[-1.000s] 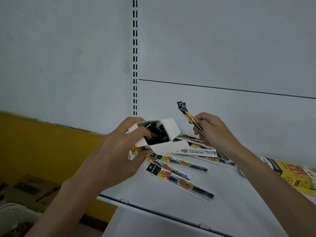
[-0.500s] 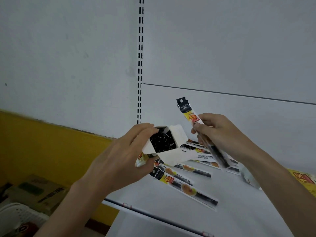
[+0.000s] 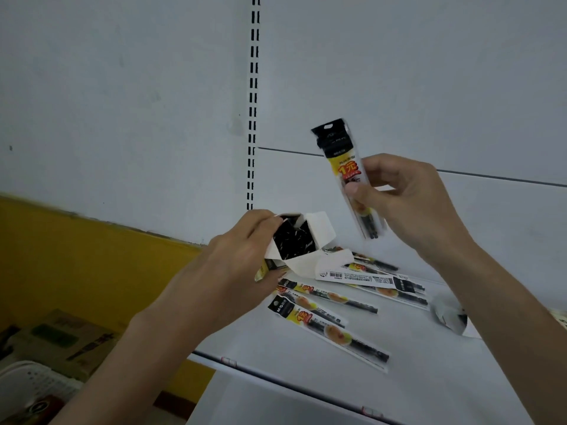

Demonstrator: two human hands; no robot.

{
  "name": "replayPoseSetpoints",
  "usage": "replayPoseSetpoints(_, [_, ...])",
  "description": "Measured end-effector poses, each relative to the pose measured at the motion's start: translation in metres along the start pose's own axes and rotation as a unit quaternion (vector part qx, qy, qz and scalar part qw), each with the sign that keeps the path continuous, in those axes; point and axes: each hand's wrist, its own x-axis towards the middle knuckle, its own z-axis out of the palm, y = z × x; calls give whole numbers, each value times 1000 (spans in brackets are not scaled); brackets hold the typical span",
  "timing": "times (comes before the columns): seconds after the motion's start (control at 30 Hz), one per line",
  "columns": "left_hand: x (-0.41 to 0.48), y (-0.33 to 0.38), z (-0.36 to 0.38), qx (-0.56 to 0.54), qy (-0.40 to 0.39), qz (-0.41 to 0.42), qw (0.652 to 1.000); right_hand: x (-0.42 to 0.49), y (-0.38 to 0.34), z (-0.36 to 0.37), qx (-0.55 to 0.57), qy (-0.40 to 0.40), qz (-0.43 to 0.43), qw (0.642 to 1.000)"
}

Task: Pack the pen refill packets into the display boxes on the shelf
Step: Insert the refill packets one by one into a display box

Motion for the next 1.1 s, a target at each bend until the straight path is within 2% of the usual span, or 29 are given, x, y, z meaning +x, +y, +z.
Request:
replayPoseSetpoints(0.17, [6,-2,-1,-17,-20,-22,999,-3,2,1,-17,59,-48,997])
replayPoseSetpoints(0.3, [5,-4,1,-28,-30,-30,999,-7,-8,-2,63,113,-114,985])
replayPoseSetpoints(0.43, [3,-1,1,-33,-38,-24,998,-12,-17,-2,209,77,-137,965])
replayPoseSetpoints(0.57, [0,-1,-1,-40,-43,-18,998,-14,-8,2,243,25,-122,962])
replayPoseSetpoints(0.83, [-3,3,-2,-30,-46,-23,998,-15,2,9,212,-27,-122,969])
replayPoseSetpoints(1.0, [-2,4,-1,-36,-64,-27,997,-16,8,13,143,-66,-82,984])
replayPoseSetpoints(1.1, [-2,5,-1,-37,-66,-28,997,-16,10,16,61,-69,-95,991])
